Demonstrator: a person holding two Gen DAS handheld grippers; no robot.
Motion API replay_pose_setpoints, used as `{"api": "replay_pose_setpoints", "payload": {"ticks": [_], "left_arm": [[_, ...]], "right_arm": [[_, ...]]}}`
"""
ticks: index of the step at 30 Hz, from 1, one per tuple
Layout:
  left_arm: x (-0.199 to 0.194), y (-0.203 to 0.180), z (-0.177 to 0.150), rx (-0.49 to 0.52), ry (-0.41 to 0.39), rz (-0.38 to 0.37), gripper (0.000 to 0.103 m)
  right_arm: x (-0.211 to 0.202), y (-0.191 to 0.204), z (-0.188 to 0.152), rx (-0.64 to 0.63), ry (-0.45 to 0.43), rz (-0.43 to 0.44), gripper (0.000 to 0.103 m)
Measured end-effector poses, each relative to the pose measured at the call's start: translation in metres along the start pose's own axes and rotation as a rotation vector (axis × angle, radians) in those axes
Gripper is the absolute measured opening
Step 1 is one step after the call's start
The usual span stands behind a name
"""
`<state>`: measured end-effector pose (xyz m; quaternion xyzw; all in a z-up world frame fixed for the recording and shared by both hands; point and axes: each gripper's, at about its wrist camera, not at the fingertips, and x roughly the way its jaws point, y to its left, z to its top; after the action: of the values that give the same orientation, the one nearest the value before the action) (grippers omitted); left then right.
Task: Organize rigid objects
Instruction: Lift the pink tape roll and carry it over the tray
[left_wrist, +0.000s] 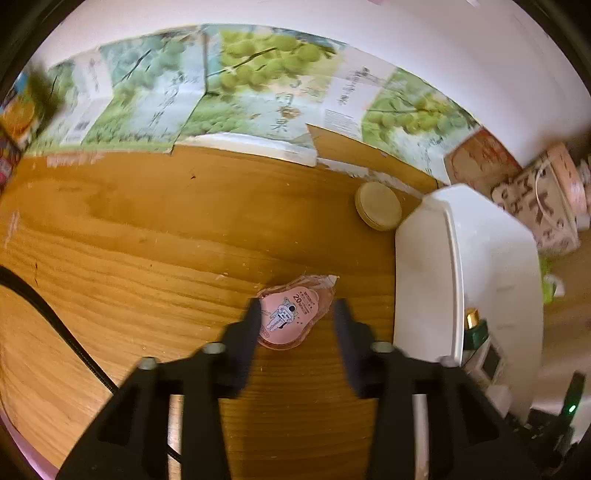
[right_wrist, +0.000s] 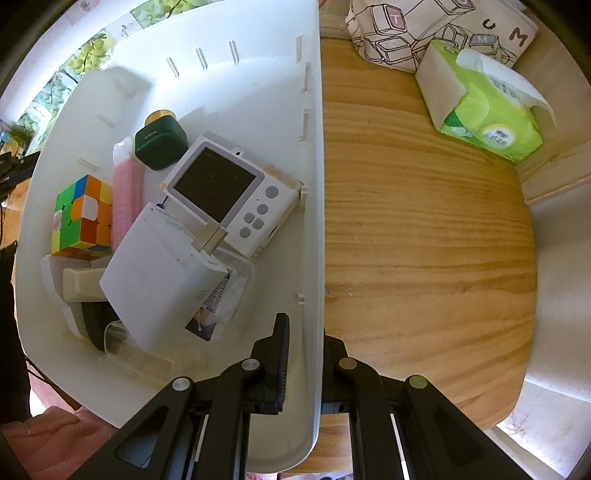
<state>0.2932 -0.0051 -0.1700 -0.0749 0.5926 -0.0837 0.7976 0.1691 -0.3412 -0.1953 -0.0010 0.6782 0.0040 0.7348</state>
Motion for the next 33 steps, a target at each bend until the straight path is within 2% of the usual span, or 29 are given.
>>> {"api": "replay_pose_setpoints", "payload": {"ticks": [3,5,9,21,28,30,32,33], "left_arm": [[0.007,-0.008,-0.002,0.056,0.021,0.02,0.05],[0.016,-0.01,-0.003,0.079,0.044,0.028,0.062],[0.024,-0.012,-0.005,0.14,0.072,0.053,0.07],[0.055,-0.016,0.009,0.283,0.159,0.078,0.07],[0.066,-0.019,0.013,0.338,0.196,0.074,0.07],[0.068,-0.02,0.012,0.345,0.202,0.076,0.068],[0.069,-0.02,0.012,0.354,0.196,0.086,0.061],[0.069,-0.021,0.012,0.359,0.194,0.087,0.06]], "right_arm": [[-0.003,-0.004,-0.007,0.021,-0.008,0.004,0.011],[-0.004,-0.008,-0.011,0.04,-0.011,0.009,0.011],[-0.003,-0.012,-0.019,0.09,-0.013,0.01,0.011],[-0.011,-0.037,-0.048,0.273,-0.053,0.01,0.011],[-0.018,-0.036,-0.063,0.331,-0.078,-0.01,0.011],[-0.02,-0.039,-0.068,0.344,-0.081,-0.012,0.011],[-0.022,-0.039,-0.071,0.351,-0.082,-0.015,0.011],[-0.024,-0.041,-0.074,0.353,-0.083,-0.015,0.011]]}}
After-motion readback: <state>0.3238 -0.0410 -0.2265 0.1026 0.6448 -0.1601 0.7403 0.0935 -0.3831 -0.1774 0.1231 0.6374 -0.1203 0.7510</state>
